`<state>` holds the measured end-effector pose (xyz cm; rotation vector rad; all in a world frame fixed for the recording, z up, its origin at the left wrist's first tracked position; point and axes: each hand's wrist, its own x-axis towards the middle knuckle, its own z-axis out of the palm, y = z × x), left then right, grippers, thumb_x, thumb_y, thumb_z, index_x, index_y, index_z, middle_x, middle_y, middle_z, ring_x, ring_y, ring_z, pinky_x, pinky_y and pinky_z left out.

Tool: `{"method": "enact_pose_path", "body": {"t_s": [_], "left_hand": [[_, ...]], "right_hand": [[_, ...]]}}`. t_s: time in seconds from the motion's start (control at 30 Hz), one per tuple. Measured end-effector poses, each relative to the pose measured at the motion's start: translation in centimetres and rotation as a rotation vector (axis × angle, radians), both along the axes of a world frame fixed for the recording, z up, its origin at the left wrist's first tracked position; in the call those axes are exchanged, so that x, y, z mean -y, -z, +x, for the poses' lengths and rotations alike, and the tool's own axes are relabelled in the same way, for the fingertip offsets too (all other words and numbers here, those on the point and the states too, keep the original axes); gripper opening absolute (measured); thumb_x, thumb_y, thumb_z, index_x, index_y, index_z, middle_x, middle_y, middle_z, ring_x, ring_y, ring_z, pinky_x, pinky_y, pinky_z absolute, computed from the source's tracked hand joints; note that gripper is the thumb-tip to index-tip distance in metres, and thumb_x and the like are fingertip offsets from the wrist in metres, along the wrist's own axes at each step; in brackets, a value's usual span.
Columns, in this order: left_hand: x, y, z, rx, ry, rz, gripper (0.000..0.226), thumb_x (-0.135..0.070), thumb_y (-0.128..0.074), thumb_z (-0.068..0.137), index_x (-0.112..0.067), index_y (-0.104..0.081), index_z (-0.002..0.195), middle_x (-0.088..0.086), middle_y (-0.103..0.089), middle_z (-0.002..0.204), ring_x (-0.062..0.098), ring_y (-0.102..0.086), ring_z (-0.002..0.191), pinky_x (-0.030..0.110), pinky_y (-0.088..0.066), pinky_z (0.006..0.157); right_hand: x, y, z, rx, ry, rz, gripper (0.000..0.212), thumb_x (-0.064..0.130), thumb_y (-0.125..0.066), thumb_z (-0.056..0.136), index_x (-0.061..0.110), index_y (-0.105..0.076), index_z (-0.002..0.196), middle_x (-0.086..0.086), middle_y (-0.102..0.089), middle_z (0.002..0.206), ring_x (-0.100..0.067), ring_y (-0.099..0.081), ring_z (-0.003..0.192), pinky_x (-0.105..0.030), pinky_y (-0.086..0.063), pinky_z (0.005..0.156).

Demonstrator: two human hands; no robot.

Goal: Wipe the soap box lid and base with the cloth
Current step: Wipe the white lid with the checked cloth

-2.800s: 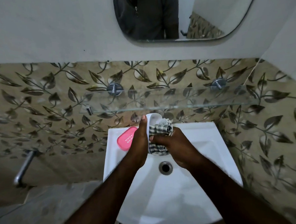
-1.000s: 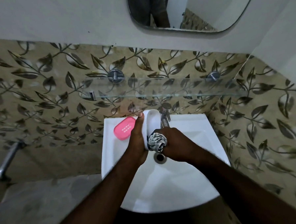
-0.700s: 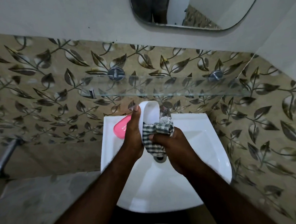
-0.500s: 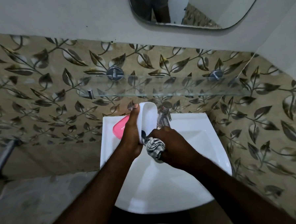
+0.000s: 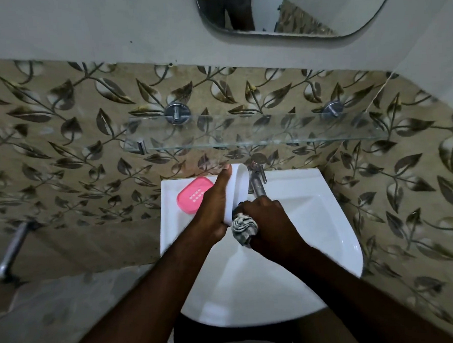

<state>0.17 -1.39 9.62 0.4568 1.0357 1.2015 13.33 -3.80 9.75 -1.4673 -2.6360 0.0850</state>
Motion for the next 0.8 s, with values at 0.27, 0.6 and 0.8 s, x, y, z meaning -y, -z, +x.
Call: {"method": "enact_pose_path", "body": {"t_s": [0.27, 0.6, 0.8], "left_hand": [[-0.3, 0.0, -1.3, 0.033, -0.075, 0.008, 0.03, -0.059, -0.069, 0.079, -0.031, -0.077, 0.086, 0.006, -0.076, 0.103, 0.028, -0.07, 0.102, 0.046, -0.053, 0.094], [-0.1, -1.0, -0.4, 0.101, -0.031, 0.086, 0.039, -0.051, -0.058, 0.091, -0.023, -0.08, 0.076, 0.007, -0.078, 0.082, 0.019, -0.075, 0.075, 0.028, -0.059, 0.058], [0.6, -2.3, 0.9, 0.073, 0.121, 0.209, 0.057, -0.053, -0.041, 0.095, -0.009, -0.06, 0.127, 0.018, -0.067, 0.122, 0.031, -0.065, 0.111, 0.04, -0.055, 0.092]], "right_hand": [[1.6, -1.2, -1.8, -0.714, 0.048, -0.297, 0.014, 0.008, -0.065, 0.076, 0.006, -0.056, 0.085, 0.001, -0.06, 0.074, -0.019, -0.056, 0.069, -0.032, -0.047, 0.064], [1.5, -3.4, -2.9, -1.39, 0.403, -0.73, 0.025, 0.004, -0.062, 0.068, 0.0, -0.063, 0.093, -0.002, -0.068, 0.064, -0.016, -0.062, 0.054, -0.021, -0.048, 0.052], [-0.5, -6.3, -2.4, -1.72, 0.642, -0.779, 0.014, -0.006, -0.057, 0.083, -0.001, -0.07, 0.087, -0.021, -0.073, 0.081, -0.031, -0.072, 0.07, -0.038, -0.059, 0.063]]}}
